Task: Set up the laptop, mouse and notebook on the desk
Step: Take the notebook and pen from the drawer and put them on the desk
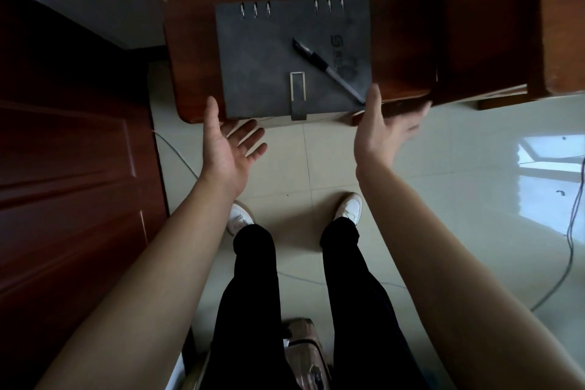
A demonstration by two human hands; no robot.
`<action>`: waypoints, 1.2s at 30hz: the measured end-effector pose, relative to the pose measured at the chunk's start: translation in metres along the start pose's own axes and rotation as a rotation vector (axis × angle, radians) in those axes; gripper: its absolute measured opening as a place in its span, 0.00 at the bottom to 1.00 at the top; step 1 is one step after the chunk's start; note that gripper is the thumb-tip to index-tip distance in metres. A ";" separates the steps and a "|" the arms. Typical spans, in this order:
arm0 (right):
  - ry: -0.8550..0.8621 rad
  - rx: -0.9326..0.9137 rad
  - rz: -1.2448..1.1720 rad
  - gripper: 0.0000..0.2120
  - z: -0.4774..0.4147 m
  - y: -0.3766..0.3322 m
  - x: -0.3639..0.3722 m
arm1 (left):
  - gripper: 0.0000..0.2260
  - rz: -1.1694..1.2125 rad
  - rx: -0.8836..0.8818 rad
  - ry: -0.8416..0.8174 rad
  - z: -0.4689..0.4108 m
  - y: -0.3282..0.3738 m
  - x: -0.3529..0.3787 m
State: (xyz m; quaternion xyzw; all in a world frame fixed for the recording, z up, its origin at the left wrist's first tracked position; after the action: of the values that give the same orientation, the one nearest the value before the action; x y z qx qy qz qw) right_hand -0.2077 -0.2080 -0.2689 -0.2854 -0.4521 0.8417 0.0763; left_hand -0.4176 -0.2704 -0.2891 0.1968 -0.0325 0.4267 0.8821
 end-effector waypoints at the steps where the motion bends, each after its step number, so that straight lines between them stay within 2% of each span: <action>1: 0.022 -0.148 0.086 0.48 0.006 -0.005 -0.001 | 0.31 -0.018 -0.009 -0.001 0.000 0.000 0.001; 4: -0.058 -0.496 0.298 0.41 0.014 -0.021 0.005 | 0.32 -0.058 -0.025 0.019 -0.002 0.005 0.009; 7: -0.208 -0.665 0.608 0.31 0.006 -0.029 0.018 | 0.33 -0.072 -0.040 0.072 -0.007 0.009 0.018; 10: -0.302 -0.703 0.736 0.21 -0.003 -0.026 0.021 | 0.29 -0.128 -0.028 0.117 -0.010 0.007 0.021; 13: -0.249 -0.622 0.582 0.13 -0.010 -0.022 0.014 | 0.32 -0.172 -0.045 0.159 -0.007 0.002 0.020; 15: -0.230 -0.491 0.466 0.13 -0.013 -0.018 0.008 | 0.34 -0.212 0.008 0.309 -0.001 0.001 0.019; 16: -0.218 -0.430 0.413 0.13 -0.012 -0.016 0.007 | 0.36 -0.235 0.089 0.423 0.001 0.002 0.017; 18: -0.207 -0.330 0.311 0.13 -0.008 -0.012 0.002 | 0.39 -0.332 0.364 0.621 0.011 0.008 0.015; 21: -0.223 -0.173 0.138 0.11 0.000 -0.004 0.000 | 0.42 -0.744 0.869 0.774 0.022 0.025 0.013; 23: -0.250 -0.062 0.014 0.09 0.004 -0.001 -0.001 | 0.41 -1.002 1.078 0.705 0.024 0.039 0.022; 25: -0.278 -0.008 -0.050 0.09 0.007 0.002 -0.001 | 0.43 -1.191 1.113 0.578 0.017 0.058 0.038; 27: -0.286 0.008 -0.067 0.08 0.007 0.005 0.000 | 0.48 -1.383 1.048 0.449 0.004 0.080 0.061; 31: -0.318 0.121 -0.104 0.10 0.007 0.016 0.003 | 0.54 -1.756 0.800 0.169 -0.022 0.116 0.105; 33: -0.358 0.186 -0.123 0.15 0.011 0.021 0.007 | 0.53 -1.902 0.726 0.125 -0.030 0.125 0.113; 36: -0.389 0.305 -0.186 0.21 0.017 0.024 0.015 | 0.51 -1.935 0.751 0.181 -0.032 0.124 0.114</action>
State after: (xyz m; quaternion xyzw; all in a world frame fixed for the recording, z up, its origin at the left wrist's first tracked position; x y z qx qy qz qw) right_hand -0.2266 -0.2279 -0.2871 -0.0606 -0.3506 0.9284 0.1070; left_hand -0.4436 -0.1046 -0.2528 0.3679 0.3404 -0.4670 0.7285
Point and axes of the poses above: each hand's wrist, its own z-axis away from the middle knuckle, its own x-axis out of the palm, y = z × x, the point moved 2 cm from there along -z, towards the middle knuckle, and after that the axes turned 7 degrees about -x, right-handed, at the moved point
